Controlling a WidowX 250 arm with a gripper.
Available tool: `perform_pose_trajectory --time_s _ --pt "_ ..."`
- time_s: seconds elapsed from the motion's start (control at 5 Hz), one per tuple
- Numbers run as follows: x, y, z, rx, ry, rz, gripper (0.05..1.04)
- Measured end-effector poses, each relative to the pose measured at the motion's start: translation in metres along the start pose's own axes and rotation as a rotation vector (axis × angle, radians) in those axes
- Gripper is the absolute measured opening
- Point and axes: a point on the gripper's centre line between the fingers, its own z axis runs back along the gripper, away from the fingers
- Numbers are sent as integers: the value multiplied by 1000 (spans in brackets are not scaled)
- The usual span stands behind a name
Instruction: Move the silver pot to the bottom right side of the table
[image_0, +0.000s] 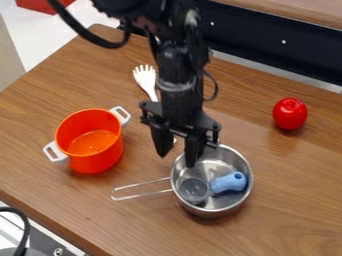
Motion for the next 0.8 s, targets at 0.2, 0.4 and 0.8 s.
perform_pose_trajectory --time_s 0.2,0.4,0.8 --pt "-7 -1 25 -30 -14 6 961" --pt "-4 0 48 -38 -59 45 994" --pt "21 -6 51 -40 -106 103 994"
